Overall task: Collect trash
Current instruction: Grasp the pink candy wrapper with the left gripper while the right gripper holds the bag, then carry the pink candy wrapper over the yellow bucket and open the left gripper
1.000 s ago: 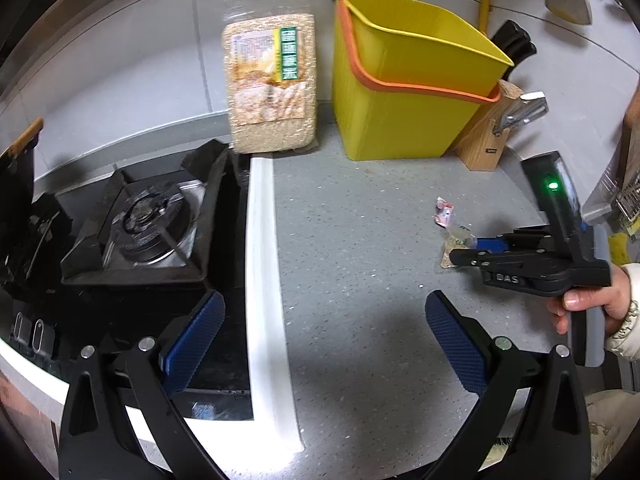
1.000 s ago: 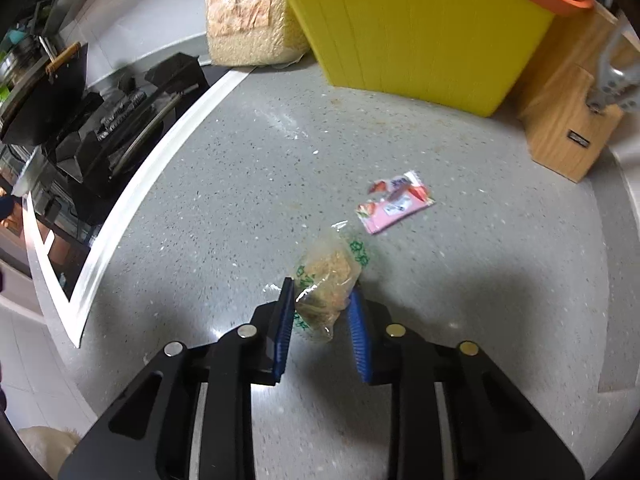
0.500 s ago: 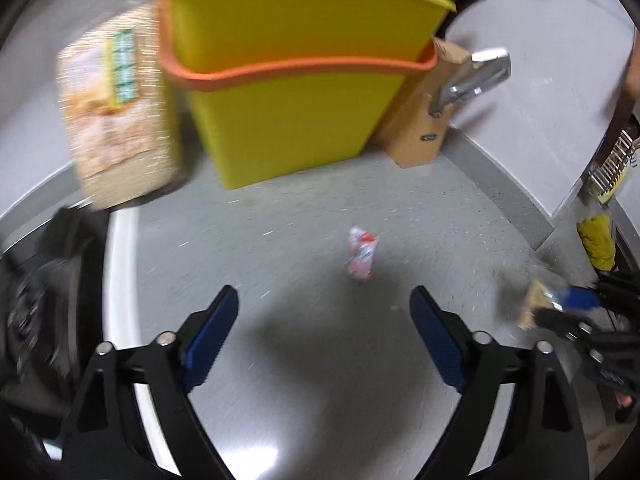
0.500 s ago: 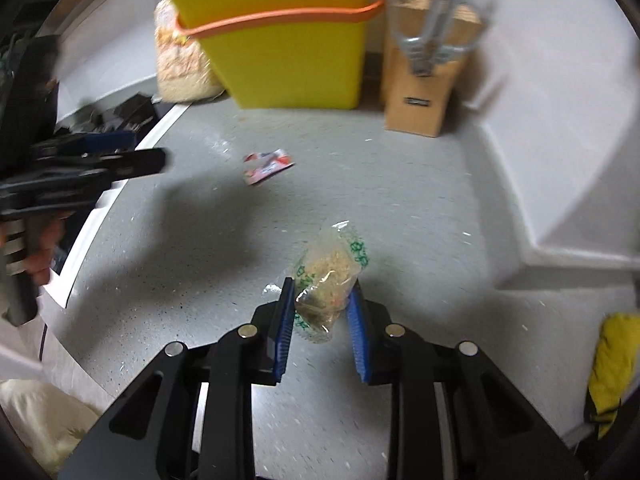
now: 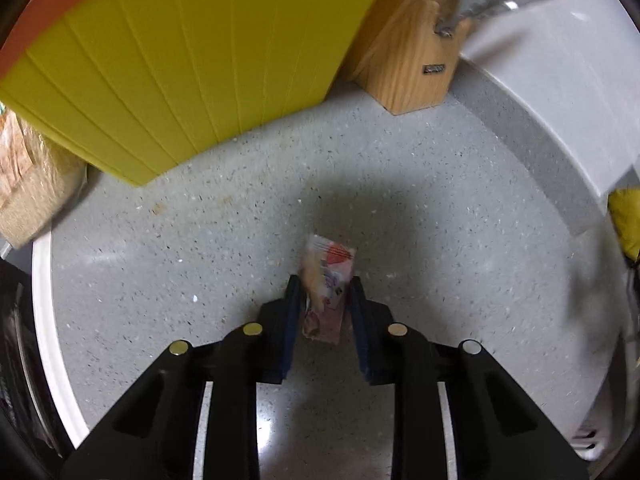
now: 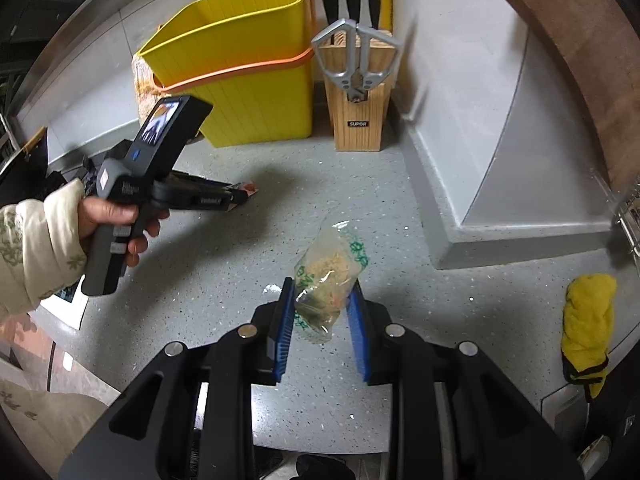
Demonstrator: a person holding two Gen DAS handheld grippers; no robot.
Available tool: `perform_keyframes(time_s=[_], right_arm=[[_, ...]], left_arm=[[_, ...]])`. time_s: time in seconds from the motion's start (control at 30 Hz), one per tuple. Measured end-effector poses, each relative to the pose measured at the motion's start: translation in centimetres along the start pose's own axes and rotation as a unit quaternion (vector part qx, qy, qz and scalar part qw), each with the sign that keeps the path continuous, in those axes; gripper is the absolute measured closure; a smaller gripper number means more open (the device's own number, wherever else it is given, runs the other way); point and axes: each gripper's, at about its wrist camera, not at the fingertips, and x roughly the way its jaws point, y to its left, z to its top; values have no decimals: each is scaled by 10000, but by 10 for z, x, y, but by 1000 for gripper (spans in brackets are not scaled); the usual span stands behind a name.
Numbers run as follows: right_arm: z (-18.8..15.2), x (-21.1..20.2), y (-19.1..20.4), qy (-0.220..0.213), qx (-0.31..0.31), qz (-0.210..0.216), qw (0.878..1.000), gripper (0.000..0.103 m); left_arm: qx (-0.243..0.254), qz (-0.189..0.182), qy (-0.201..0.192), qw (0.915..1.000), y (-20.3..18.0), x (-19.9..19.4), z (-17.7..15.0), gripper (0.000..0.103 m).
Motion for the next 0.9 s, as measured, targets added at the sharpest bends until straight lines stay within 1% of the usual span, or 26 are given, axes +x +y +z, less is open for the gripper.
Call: perform_keyframes(time_s=[0.03,0.1,0.13,0.17,0.2,0.27,0.33,0.37,0.5,0.7,0.83,0.9], right_arm=[[1,1,1,-8,0,18,10000,78],[5,4,3,-18,-45,78,10000,78],[7,6,4,-29,-62,110,9999,78],[9,7,6,-47,-79,162,9998,78],[10,7,8,-57,-82,202,9997,78],[13,10,12,-56,-116,308,9994,78],[17,14,16,-28,-147,402,9991,78],[18,16,18,3,-182,442,9989,78],[26,26,32,87,-410,592,9974,78],[39,33,58,8,-694,879,9937,79],[41,35,68,-23,-817,1009,9915,79],[41,35,70,-21,-835,1056,9909,79]], left_arm=[[99,43,-18,9999,-3,-1,-2,84],[243,95,-39,9997,-7,-4,-7,88],[299,175,-56,9994,-9,-5,-10,91],[361,284,-78,9989,-11,-10,-14,92],[378,339,-97,9987,-13,-14,-18,93],[280,367,-216,9987,-12,-29,-28,99],[133,282,-396,9987,-11,-47,-37,99],[77,266,-546,9981,-11,-61,-43,99],[-231,292,-1014,9941,-3,-105,-65,99],[-706,563,-1522,9842,16,-162,-89,99],[-942,813,-1743,9768,31,-184,-89,99],[-962,865,-1842,9743,35,-195,-86,99]])
